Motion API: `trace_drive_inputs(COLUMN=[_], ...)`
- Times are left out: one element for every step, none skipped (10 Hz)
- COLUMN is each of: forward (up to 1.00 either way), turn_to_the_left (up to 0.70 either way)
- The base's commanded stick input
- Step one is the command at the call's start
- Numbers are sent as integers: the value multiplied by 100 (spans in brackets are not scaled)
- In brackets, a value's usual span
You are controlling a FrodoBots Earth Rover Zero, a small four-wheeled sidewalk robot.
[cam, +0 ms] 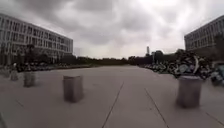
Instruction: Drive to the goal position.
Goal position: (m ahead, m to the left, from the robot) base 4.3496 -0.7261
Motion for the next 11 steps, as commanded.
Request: trace_drive_inputs(forward=[70, 70, 70, 70, 70, 70, 70, 70, 70, 70, 70], turn_to_the_left=[0, 0, 0, 0, -7, -29, -23, -9, -3, 0, 0])
